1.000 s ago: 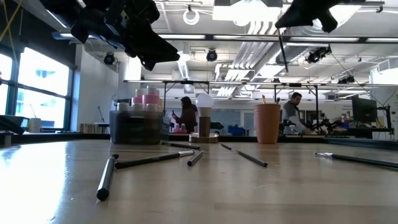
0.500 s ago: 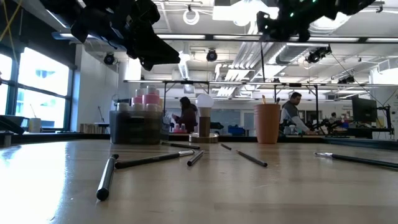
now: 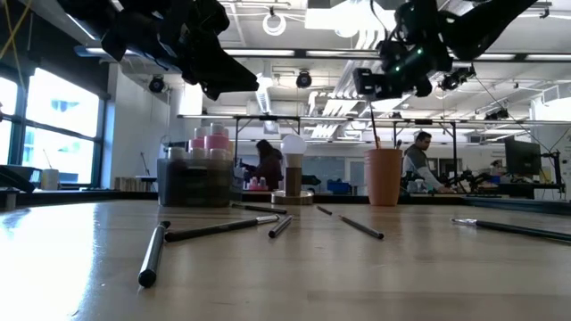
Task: Pick & Place Paint Supplies
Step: Put the silver paintbrush into the orange cup
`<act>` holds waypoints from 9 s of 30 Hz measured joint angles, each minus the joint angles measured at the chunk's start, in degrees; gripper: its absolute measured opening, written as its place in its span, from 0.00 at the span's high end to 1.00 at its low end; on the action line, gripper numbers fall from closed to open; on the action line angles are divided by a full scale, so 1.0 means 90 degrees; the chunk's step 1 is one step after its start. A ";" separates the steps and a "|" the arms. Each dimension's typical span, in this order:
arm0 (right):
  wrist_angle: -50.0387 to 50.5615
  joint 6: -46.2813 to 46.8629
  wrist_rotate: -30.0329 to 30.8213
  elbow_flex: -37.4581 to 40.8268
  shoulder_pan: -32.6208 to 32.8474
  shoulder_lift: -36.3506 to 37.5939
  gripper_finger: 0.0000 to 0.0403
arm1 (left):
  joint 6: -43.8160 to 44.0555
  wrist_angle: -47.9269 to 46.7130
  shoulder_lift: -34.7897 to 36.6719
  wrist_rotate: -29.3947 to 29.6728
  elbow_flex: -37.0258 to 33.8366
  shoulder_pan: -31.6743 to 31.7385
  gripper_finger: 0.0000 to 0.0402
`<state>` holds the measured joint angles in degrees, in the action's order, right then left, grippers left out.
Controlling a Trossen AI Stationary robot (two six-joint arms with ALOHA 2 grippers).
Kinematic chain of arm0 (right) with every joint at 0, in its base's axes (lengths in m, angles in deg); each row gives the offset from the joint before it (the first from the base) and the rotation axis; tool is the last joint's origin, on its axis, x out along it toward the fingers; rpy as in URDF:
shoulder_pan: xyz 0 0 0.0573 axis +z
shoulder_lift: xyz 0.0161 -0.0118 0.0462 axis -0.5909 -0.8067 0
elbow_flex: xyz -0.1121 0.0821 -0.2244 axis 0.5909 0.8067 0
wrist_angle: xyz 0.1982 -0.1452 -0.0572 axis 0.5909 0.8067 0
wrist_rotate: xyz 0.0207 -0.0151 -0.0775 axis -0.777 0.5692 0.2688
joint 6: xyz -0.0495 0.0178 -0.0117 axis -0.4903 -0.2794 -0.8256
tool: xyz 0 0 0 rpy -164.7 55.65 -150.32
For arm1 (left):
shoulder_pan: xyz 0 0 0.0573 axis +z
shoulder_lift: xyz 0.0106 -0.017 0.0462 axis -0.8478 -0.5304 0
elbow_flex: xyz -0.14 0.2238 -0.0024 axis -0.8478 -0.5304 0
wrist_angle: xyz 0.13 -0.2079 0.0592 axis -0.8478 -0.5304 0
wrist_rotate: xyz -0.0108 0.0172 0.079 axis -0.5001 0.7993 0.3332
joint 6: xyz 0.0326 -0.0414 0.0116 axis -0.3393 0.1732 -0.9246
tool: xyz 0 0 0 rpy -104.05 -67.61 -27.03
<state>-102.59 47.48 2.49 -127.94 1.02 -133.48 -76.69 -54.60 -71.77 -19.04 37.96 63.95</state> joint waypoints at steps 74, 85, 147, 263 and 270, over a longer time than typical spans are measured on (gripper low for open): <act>0.3190 0.2183 -0.0597 0.0000 0.3120 0.3039 0.73 | 0.0022 -0.0149 0.0002 -0.0002 -0.0001 0.0000 0.74; 0.3774 0.3071 -0.0583 0.0000 0.3954 0.2998 0.74 | 0.0022 -0.0152 0.0001 -0.0005 -0.0001 0.0000 0.74; 0.5981 0.9207 -0.3092 0.0000 0.5581 -0.0426 0.99 | 0.0069 -0.0290 0.0002 -0.0002 0.0001 0.0000 0.74; 0.5664 0.8191 -0.3324 -0.0012 0.5191 -0.1833 0.79 | 0.0073 -0.0373 -0.0034 0.0746 -0.0001 -0.0002 0.74; 0.5936 0.8190 -0.3216 -0.0012 0.5187 -0.1842 0.80 | 0.0076 -0.0375 -0.0034 0.0746 -0.0001 0.0000 0.74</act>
<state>-49.16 121.19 -26.45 -128.05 47.71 -150.06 -76.01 -57.98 -72.07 -12.33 37.96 63.95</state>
